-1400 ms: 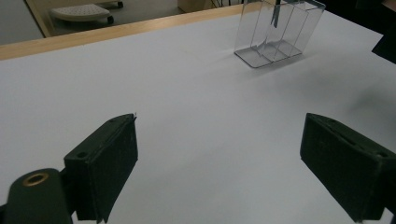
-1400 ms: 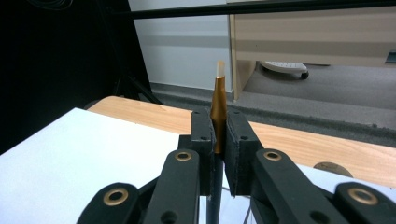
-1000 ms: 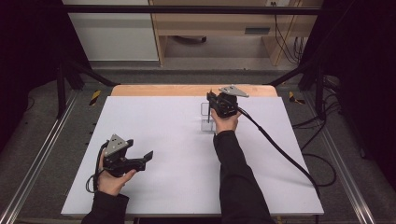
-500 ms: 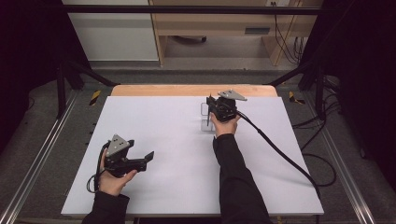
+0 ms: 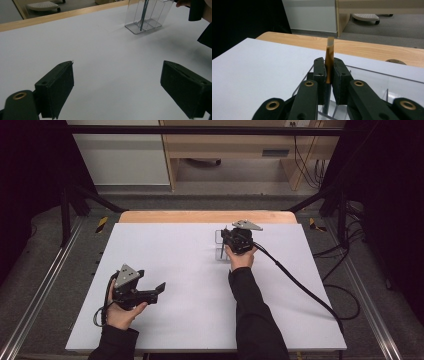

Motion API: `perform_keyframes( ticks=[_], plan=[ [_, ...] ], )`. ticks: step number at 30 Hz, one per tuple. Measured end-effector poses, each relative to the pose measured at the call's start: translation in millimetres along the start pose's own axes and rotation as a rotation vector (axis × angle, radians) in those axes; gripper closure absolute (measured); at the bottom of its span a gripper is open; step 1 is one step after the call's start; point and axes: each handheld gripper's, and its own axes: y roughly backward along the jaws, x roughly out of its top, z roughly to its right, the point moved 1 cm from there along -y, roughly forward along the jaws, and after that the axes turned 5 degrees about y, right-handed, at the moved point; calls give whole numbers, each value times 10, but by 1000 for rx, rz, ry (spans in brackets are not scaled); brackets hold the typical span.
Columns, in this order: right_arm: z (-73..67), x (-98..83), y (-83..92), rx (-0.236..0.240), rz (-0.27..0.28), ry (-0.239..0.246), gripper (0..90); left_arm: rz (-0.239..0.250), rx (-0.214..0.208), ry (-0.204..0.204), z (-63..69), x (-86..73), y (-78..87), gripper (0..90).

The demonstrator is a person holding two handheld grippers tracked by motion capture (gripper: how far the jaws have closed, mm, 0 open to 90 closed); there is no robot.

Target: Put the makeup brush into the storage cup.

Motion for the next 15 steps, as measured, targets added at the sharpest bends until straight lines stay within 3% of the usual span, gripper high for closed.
perform_keyframes(
  ticks=[15],
  plan=[
    [-23,13,269,48,-1,20,565,-5,1,-6,20,-6,-21,107]
  ],
)
